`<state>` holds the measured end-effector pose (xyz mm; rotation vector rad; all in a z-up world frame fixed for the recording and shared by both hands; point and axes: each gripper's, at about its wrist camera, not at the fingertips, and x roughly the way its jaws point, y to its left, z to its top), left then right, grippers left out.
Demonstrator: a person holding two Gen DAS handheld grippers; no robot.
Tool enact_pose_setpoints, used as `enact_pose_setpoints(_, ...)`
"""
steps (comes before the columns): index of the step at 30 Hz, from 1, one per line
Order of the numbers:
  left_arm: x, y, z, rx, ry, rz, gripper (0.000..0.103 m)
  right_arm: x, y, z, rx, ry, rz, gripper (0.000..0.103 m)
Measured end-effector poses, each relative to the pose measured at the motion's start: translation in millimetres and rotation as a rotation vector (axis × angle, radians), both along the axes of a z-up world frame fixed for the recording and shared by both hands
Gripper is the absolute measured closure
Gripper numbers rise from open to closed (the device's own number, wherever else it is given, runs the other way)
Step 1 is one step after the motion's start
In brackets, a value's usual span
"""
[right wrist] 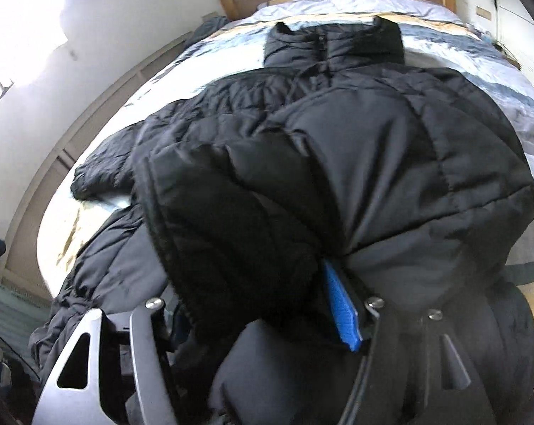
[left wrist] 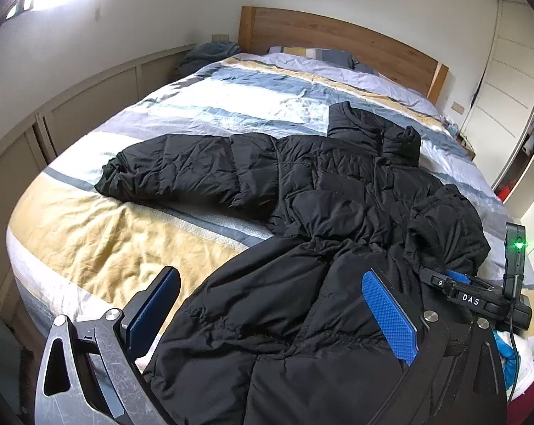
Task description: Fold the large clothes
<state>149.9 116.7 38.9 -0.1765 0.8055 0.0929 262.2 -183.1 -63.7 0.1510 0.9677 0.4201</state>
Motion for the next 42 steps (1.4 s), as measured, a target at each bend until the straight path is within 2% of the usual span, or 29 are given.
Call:
enact_pose_setpoints(5,-0.5,-19.6,2.1,0.005,0.034,-0.030,0.002,-14.1,25.1,14.6,0.003,-0.032,0.077,0.038)
enact_pose_setpoints(10,5.3,-49.2,5.3,0.045,0.051,-0.082,0.002,-31.9,9.5,31.8,0.059,-0.063,0.127,0.038)
enact_pose_setpoints(17,39.4,-97.9,3.9,0.069,0.074,-0.162,0.002,-23.7,-58.0,62.9,0.044,-0.147,-0.020,0.038)
enact_pose_setpoints(22,76.6,-139.8,-9.7,0.101,0.102,-0.234,0.002,4.7,-106.6,66.2,-0.015,-0.157,-0.141,0.038)
enact_pose_setpoints(26,109.5,-168.9,-27.2,0.106,0.141,-0.271,0.002,37.0,-140.0,62.4,-0.028,-0.160,-0.221,0.038)
enact_pose_setpoints(32,157.1,-202.9,-55.9,0.137,0.145,-0.295,0.002,73.6,-158.5,40.2,-0.025,-0.143,-0.248,0.038)
enact_pose_setpoints(36,183.3,-209.3,-80.9,0.147,0.169,-0.284,0.002,87.0,-153.6,13.1,-0.042,-0.110,-0.226,0.038)
enact_pose_setpoints(42,194.5,-198.1,-118.4,0.141,0.225,-0.264,0.001,90.7,-150.0,-14.9,-0.044,-0.087,-0.218,0.038)
